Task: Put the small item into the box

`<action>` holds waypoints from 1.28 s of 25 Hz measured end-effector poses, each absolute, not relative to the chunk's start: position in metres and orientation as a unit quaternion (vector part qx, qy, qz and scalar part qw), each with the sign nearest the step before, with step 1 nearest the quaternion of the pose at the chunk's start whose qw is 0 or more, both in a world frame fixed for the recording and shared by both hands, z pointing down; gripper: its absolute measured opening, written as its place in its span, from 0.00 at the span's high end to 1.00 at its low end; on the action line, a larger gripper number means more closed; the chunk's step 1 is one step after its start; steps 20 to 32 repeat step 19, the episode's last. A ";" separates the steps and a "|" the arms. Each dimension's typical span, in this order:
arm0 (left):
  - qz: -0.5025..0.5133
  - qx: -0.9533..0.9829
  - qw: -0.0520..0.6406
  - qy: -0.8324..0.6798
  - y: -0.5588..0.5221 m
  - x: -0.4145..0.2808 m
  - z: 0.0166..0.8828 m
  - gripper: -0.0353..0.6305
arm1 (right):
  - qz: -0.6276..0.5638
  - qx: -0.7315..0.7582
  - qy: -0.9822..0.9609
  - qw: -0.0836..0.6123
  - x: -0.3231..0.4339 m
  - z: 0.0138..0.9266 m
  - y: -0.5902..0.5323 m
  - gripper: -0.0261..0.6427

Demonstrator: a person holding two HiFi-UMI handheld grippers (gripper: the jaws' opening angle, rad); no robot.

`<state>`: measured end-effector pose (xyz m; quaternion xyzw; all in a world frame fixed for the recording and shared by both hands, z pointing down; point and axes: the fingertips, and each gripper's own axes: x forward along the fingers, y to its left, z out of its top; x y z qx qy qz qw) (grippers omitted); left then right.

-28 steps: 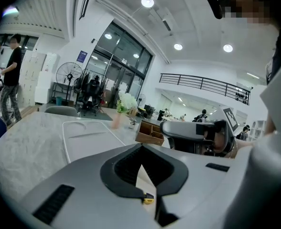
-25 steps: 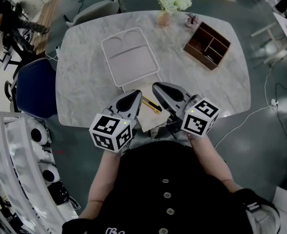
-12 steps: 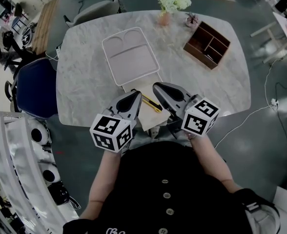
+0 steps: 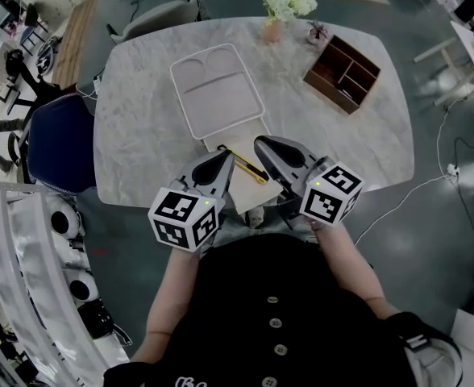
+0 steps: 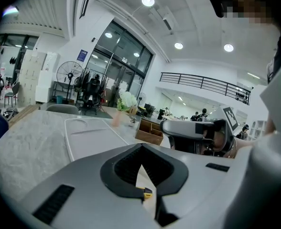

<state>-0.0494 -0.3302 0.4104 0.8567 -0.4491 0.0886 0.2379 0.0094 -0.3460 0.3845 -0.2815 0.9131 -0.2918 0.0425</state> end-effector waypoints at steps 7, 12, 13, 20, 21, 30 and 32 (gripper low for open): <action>0.087 0.858 0.238 -0.447 -0.328 -0.050 0.410 0.92 | -0.289 -0.282 0.914 0.039 0.009 0.384 -0.344 0.96; 0.105 0.857 0.241 -0.442 -0.325 -0.048 0.417 0.92 | -0.291 -0.274 0.916 0.039 0.008 0.385 -0.342 0.96; 0.106 0.857 0.242 -0.442 -0.325 -0.048 0.417 0.92 | -0.291 -0.272 0.917 0.037 0.007 0.385 -0.341 0.96; 0.108 0.858 0.246 -0.439 -0.326 -0.049 0.418 0.92 | -0.292 -0.270 0.917 0.030 0.005 0.387 -0.340 0.96; 0.108 0.858 0.246 -0.439 -0.326 -0.049 0.418 0.92 | -0.292 -0.270 0.917 0.030 0.005 0.387 -0.340 0.96; 0.108 0.858 0.246 -0.439 -0.326 -0.049 0.418 0.92 | -0.292 -0.270 0.917 0.030 0.005 0.387 -0.340 0.96; 0.108 0.858 0.246 -0.439 -0.326 -0.049 0.418 0.92 | -0.292 -0.270 0.917 0.030 0.005 0.387 -0.340 0.96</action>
